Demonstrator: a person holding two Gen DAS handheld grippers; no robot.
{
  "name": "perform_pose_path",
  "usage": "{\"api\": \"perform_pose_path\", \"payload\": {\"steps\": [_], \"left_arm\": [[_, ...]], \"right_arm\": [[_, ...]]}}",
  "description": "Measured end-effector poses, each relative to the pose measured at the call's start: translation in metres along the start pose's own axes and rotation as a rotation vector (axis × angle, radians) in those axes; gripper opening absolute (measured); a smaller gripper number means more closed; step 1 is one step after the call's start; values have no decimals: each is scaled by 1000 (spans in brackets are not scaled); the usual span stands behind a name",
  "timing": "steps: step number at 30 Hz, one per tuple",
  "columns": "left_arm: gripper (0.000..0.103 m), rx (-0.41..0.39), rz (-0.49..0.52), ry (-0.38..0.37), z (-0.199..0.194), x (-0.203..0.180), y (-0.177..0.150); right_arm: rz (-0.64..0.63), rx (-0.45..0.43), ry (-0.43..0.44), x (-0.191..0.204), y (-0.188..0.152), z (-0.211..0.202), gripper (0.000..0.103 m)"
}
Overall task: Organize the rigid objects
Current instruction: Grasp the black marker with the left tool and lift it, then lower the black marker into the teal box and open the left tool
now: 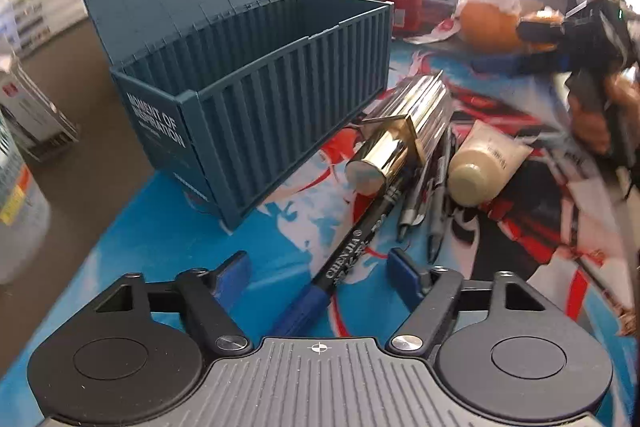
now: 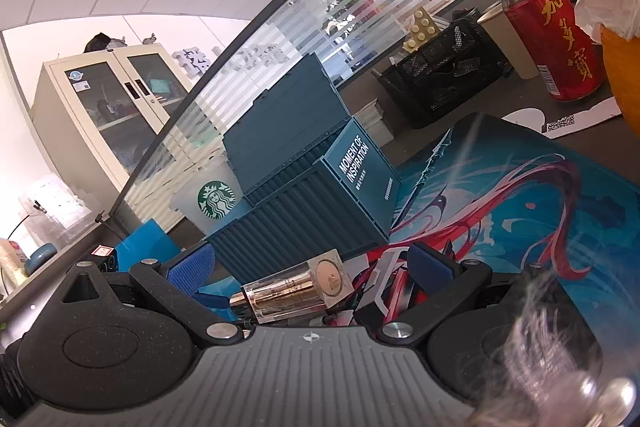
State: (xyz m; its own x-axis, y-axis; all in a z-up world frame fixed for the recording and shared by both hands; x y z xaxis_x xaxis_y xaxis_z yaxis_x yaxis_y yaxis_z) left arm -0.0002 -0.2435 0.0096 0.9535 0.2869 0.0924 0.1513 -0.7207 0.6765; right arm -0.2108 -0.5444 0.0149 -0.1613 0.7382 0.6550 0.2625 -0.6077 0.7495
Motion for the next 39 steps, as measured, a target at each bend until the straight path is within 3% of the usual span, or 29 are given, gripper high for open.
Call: {"api": "perform_pose_path", "payload": {"steps": [3,7,27,39], "left_arm": [[60,-4,9,-6,-1,-2,0],[20,-1,60,-41,-8,-15,-2],[11,-13,85,-26,-41,-37,-28],[10,-65,96,14,-75,-39,-17]], "right_arm": [[2,-2,-1,0,0,0,103],[3,0,-4,0,0,1,103],[7,-8,-9,-2,-1,2,103],[7,-11,-12,-3,-1,3,103]]}}
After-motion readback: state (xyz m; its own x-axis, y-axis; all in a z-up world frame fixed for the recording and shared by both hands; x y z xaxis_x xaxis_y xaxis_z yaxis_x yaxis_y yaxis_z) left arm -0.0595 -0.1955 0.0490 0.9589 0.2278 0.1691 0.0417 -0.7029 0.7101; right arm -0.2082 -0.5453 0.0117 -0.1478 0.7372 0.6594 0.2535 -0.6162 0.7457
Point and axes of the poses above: each gripper's, at about its wrist camera, not at the fingertips, and z roughly the way its jaws point, x to its left, y to its top, the point moved 2 cm from there along z, roughly the way its jaws point, and after that the axes turned 5 degrees about y, right-handed, at the moved point
